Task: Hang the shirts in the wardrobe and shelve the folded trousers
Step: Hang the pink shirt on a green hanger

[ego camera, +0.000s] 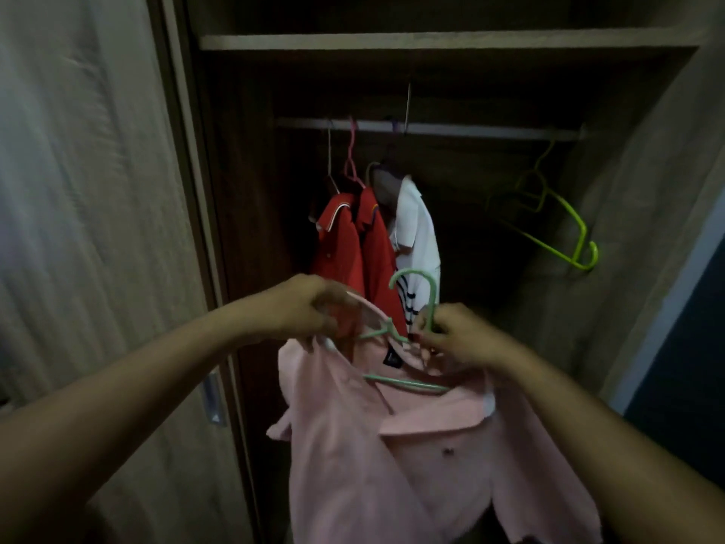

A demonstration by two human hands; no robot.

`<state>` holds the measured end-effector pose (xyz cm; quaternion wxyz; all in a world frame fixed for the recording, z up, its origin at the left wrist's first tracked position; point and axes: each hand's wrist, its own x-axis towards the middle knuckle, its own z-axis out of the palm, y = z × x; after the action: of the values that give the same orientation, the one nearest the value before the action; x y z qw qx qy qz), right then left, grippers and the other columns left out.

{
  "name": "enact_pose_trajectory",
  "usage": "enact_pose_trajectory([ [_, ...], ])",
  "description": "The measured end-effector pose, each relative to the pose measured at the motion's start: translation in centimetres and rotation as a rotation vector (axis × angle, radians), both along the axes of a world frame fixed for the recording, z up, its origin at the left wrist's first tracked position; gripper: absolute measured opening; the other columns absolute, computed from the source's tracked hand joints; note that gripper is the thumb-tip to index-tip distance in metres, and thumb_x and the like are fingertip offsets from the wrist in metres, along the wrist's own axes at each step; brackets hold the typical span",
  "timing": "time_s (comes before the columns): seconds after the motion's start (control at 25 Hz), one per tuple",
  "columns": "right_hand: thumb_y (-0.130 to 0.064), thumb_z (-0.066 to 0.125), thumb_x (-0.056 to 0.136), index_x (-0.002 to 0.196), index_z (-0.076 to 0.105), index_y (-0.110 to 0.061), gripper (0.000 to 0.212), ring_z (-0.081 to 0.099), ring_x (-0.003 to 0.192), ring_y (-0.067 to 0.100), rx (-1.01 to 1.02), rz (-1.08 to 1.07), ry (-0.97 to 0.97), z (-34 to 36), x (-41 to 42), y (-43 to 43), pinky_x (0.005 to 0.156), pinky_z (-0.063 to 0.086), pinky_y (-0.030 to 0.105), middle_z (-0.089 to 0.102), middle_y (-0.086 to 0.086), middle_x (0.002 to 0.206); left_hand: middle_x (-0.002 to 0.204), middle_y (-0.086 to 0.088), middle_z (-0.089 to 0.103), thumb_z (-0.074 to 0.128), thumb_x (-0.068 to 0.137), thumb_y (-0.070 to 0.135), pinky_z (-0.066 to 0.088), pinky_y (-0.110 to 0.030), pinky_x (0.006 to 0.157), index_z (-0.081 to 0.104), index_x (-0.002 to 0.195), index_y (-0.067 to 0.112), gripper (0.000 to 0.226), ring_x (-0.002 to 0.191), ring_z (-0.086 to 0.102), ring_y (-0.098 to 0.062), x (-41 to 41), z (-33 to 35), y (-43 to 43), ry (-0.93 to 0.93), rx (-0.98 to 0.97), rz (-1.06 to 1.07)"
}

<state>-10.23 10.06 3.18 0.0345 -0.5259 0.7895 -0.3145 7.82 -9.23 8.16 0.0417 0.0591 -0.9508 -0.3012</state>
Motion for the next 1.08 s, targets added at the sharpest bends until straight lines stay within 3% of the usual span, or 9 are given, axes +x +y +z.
enact_pose_trajectory([
  [0.12,-0.013,0.060,0.089,0.087,0.063,-0.006,0.008,0.066,0.070,0.012,-0.182,-0.024,-0.079,2.1,-0.3,-0.3,0.066,0.052,0.035,0.072,0.010,0.080,0.105,0.000,0.070,0.058,0.089,0.007,0.053,-0.026,0.056,0.062,0.121,0.023,0.036,0.068,0.068,-0.009,0.5,0.4,-1.8,0.133,-0.047,-0.133],
  [0.24,-0.012,0.058,0.091,0.089,0.065,-0.008,0.009,0.066,0.070,0.011,-0.209,0.043,-0.127,4.4,0.9,-0.4,0.067,0.052,0.033,0.072,0.013,0.081,0.113,0.008,0.066,0.051,0.089,0.040,0.049,-0.035,0.088,0.063,0.116,0.024,0.033,0.102,0.061,-0.009,-0.2,0.2,-4.6,0.359,-0.450,-0.109],
  [0.36,-0.014,0.057,0.091,0.083,0.064,-0.020,0.013,0.066,0.067,0.006,-0.246,0.090,-0.106,6.1,2.1,-0.3,0.062,0.049,0.021,0.071,0.003,0.071,0.085,-0.006,0.068,0.039,0.086,0.057,0.048,-0.042,0.071,0.066,0.096,0.014,0.051,0.075,0.062,-0.019,-1.7,-1.6,-5.2,0.303,-0.362,-0.134],
  [0.48,-0.018,0.057,0.091,0.089,0.065,-0.022,0.009,0.064,0.073,0.002,-0.206,0.066,-0.035,6.9,1.8,1.0,0.066,0.047,0.015,0.070,-0.006,0.078,0.068,-0.008,0.062,0.044,0.085,0.054,0.044,-0.040,0.058,0.064,0.083,0.012,0.046,0.061,0.056,-0.021,-3.0,-2.8,-5.0,0.463,-0.200,-0.121],
  [0.6,-0.027,0.065,0.085,0.107,0.065,-0.014,0.026,0.060,0.086,0.010,0.110,-0.136,0.281,7.1,-0.7,4.0,0.073,0.047,0.022,0.066,-0.003,0.100,0.063,0.001,0.060,0.044,0.085,0.051,0.042,-0.031,0.055,0.063,0.082,0.017,0.039,0.056,0.054,-0.011,-3.6,-2.6,-5.4,0.613,-0.195,-0.089],
  [0.68,-0.032,0.062,0.086,0.092,0.069,-0.009,0.025,0.060,0.074,0.012,0.240,-0.166,0.392,6.7,-2.2,6.0,0.064,0.044,0.027,0.068,0.004,0.084,0.064,0.004,0.061,0.044,0.085,0.052,0.045,-0.033,0.055,0.062,0.084,0.024,0.034,0.057,0.056,-0.007,-3.7,-2.5,-6.4,0.621,-0.220,-0.046],
  [0.88,-0.064,0.040,0.085,0.063,0.063,-0.013,0.060,0.048,0.053,-0.003,-0.083,-0.124,0.284,5.5,-2.2,7.6,0.051,0.035,0.018,0.057,-0.008,0.055,0.076,0.006,0.067,0.034,0.086,0.057,0.045,-0.032,0.053,0.058,0.095,0.032,0.036,0.070,0.063,-0.016,-3.6,-2.8,-6.7,0.625,-0.522,0.029],
  [0.96,-0.047,0.042,0.091,0.072,0.071,-0.016,0.047,0.058,0.066,-0.011,-0.242,-0.144,0.089,5.7,-2.1,7.7,0.061,0.038,0.008,0.066,-0.023,0.066,0.081,0.006,0.069,0.034,0.087,0.056,0.045,-0.032,0.055,0.059,0.097,0.031,0.036,0.075,0.065,-0.018,-3.7,-3.1,-6.8,0.674,-0.520,0.079],
  [1.08,-0.046,0.043,0.090,0.107,0.066,-0.027,0.034,0.060,0.105,0.001,-0.224,-0.175,0.088,6.4,-1.9,7.6,0.088,0.045,0.017,0.067,-0.011,0.112,0.080,0.007,0.069,0.035,0.088,0.057,0.050,-0.036,0.060,0.060,0.097,0.031,0.037,0.076,0.066,-0.017,-3.6,-2.6,-6.7,0.724,-0.437,0.119],
])
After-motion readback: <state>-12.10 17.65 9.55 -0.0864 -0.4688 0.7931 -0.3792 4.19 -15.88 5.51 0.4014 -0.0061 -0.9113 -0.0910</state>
